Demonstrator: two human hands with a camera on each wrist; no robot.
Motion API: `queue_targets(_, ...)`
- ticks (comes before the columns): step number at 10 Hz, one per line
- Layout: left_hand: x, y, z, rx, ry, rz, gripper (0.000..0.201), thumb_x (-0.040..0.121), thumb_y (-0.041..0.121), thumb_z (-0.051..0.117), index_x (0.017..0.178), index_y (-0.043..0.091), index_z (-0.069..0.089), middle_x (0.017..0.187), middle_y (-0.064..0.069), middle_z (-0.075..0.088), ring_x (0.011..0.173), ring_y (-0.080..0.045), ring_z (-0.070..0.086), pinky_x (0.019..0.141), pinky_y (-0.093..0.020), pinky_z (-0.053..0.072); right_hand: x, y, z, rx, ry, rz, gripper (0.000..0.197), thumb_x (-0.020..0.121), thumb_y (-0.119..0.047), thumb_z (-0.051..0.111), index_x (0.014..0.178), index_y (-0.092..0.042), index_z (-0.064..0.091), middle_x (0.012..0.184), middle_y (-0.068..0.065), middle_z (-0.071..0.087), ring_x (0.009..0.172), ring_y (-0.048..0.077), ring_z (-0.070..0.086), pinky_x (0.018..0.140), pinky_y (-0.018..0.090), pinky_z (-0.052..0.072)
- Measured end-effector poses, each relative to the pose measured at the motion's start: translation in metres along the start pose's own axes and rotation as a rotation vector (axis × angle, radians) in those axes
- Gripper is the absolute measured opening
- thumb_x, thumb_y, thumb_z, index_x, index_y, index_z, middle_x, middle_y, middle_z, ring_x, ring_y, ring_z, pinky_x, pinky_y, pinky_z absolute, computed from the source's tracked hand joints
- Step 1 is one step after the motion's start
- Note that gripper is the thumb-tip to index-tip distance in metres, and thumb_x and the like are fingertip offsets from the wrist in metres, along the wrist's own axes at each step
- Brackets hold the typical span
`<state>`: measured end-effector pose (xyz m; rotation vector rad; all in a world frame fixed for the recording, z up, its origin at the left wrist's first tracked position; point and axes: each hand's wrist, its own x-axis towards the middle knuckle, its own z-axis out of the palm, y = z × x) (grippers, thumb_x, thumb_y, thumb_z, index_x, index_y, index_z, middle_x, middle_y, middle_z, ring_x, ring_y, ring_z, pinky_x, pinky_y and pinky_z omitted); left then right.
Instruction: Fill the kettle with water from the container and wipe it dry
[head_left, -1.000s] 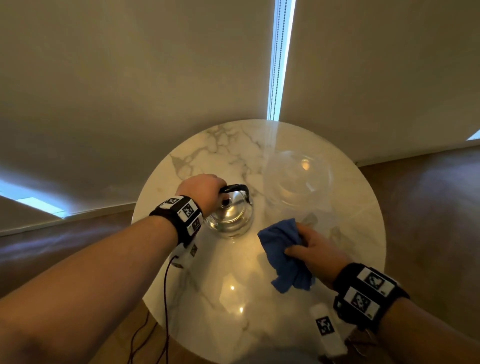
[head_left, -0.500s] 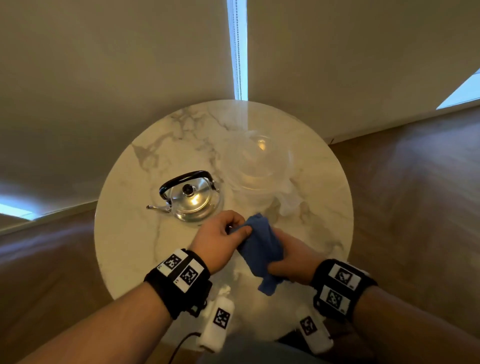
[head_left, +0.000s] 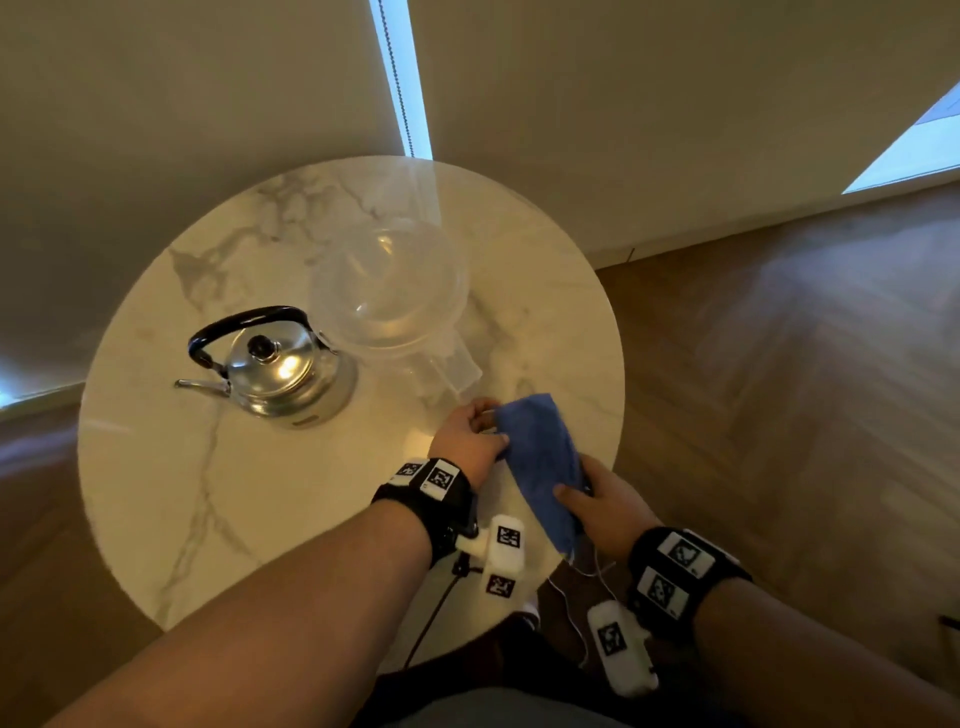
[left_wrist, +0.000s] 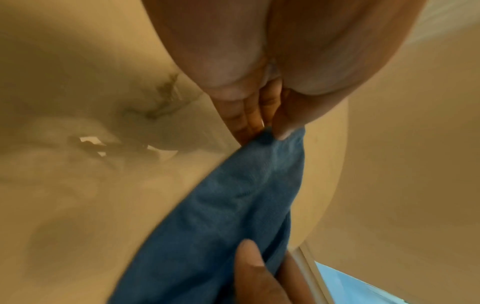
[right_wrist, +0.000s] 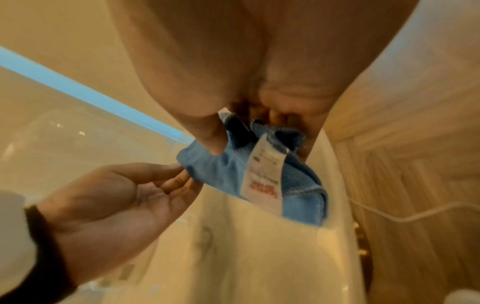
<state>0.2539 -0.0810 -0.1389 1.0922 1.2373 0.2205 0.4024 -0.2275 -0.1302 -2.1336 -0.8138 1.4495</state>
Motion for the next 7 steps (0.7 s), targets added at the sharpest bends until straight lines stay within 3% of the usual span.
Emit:
queue_targets(1, -0.003, -0.012, -0.006, 0.194, 0.061, 0.057, 0.046, 0.082, 0.0, 0.068, 0.124, 0.017, 0.057, 0.118, -0.008, 0.07, 0.111, -0.029, 0.068, 0.103, -0.046, 0.053, 0.008, 0.0, -0.013, -0.319, 0.039, -0.134, 0.059, 0.094, -0.041, 0.061, 0.147, -0.023, 0.042, 0.137, 0.002, 0.059, 0.117, 0.028, 0.06, 0.095, 0.042, 0.051)
queue_targets(2, -0.031, -0.03, -0.026, 0.352, 0.072, 0.097, 0.043, 0.086, 0.002, 0.068, 0.118, 0.03, 0.062, 0.12, 0.0, 0.073, 0.104, -0.021, 0.071, 0.099, -0.04, 0.055, 0.006, 0.004, -0.022, -0.593, 0.148, -0.26, 0.062, 0.094, -0.037, 0.06, 0.15, -0.017, 0.041, 0.142, 0.008, 0.048, 0.125, 0.032, 0.047, 0.104, 0.044, 0.044)
queue_targets(3, -0.067, -0.052, -0.051, 0.464, 0.091, 0.127, 0.033, 0.087, 0.006, 0.068, 0.107, 0.031, 0.068, 0.107, 0.011, 0.076, 0.09, -0.005, 0.07, 0.089, -0.023, 0.055, 0.002, 0.006, -0.01, -0.766, 0.138, -0.381, 0.051, 0.097, -0.031, 0.056, 0.147, -0.022, 0.047, 0.141, 0.007, 0.043, 0.126, 0.032, 0.043, 0.104, 0.044, 0.045)
queue_targets(4, -0.102, -0.082, -0.077, 0.596, 0.084, 0.106, 0.021, 0.092, 0.018, 0.067, 0.107, 0.032, 0.072, 0.096, 0.017, 0.075, 0.085, 0.001, 0.069, 0.082, -0.016, 0.052, 0.006, 0.008, 0.009, -0.881, -0.006, -0.336, 0.054, 0.097, -0.025, 0.054, 0.149, -0.025, 0.044, 0.141, 0.007, 0.039, 0.125, 0.033, 0.041, 0.106, 0.045, 0.045)
queue_targets(5, -0.137, -0.126, -0.103, 0.747, 0.045, 0.043, 0.019, 0.095, 0.029, 0.065, 0.1, 0.047, 0.068, 0.09, 0.026, 0.068, 0.079, 0.009, 0.063, 0.074, -0.006, 0.044, 0.011, 0.011, 0.012, -0.862, 0.011, -0.31, 0.055, 0.095, -0.022, 0.055, 0.149, -0.025, 0.044, 0.135, 0.008, 0.04, 0.122, 0.033, 0.042, 0.103, 0.046, 0.048)
queue_targets(6, -0.17, -0.188, -0.14, 0.838, 0.046, -0.048, 0.029, 0.086, 0.036, 0.065, 0.083, 0.065, 0.059, 0.086, 0.027, 0.068, 0.078, 0.012, 0.062, 0.077, -0.014, 0.051, 0.009, 0.0, 0.01, -0.85, -0.011, -0.279, 0.055, 0.098, -0.03, 0.055, 0.151, -0.026, 0.043, 0.141, 0.006, 0.04, 0.128, 0.031, 0.042, 0.108, 0.043, 0.044)
queue_targets(7, -0.206, -0.221, -0.169, 0.945, 0.016, -0.069, 0.013, 0.078, 0.052, 0.05, 0.073, 0.064, 0.051, 0.091, 0.026, 0.068, 0.087, 0.012, 0.06, 0.089, -0.016, 0.048, -0.012, 0.008, 0.01, -0.793, -0.001, -0.288, 0.057, 0.098, -0.033, 0.057, 0.153, -0.026, 0.043, 0.154, 0.002, 0.037, 0.139, 0.026, 0.04, 0.115, 0.036, 0.037)
